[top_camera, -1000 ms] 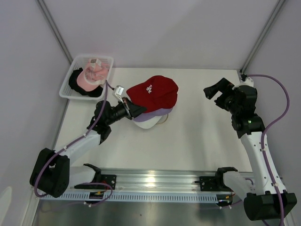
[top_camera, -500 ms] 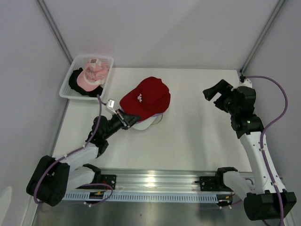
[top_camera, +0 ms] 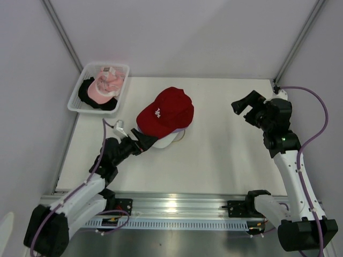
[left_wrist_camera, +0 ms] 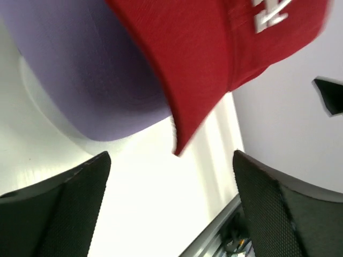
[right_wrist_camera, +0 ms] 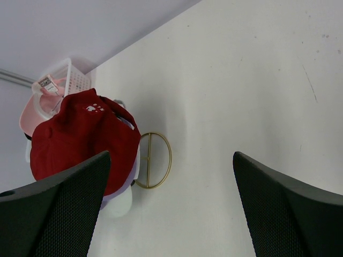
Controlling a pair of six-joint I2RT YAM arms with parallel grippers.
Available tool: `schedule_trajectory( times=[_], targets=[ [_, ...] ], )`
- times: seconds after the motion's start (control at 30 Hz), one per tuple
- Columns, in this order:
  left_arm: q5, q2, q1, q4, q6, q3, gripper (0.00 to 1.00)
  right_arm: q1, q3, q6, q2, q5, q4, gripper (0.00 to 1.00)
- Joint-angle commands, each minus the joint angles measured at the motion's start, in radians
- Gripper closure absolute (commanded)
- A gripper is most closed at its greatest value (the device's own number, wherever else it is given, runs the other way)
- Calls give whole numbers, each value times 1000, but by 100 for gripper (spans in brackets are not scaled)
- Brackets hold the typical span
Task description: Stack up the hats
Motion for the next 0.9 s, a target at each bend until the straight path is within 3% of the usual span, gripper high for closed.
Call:
schedule_trajectory(
  times=[0.0,0.13,0.33,0.5,0.6,0.87],
  targets=[
    [-140,-194,17,-328,108,78,1,-2,-5,-7,-21,-13,4,1],
    [-87,-282,109,-416,136,102,0,-2,-15,1,-32,-19,12,0],
    [16,-177,221,-278,153,122,1,-2,-13,-7,-47,-19,0,0],
    [156,24,249,-123,138,191,16,-4,-15,-11,-65,0,-11,1],
    [187,46,249,-92,126,217,22,-2,-16,-11,-64,6,-20,0],
    [104,-123,249,-317,178,273,14,-2,-30,-8,-68,7,-19,0]
  ],
)
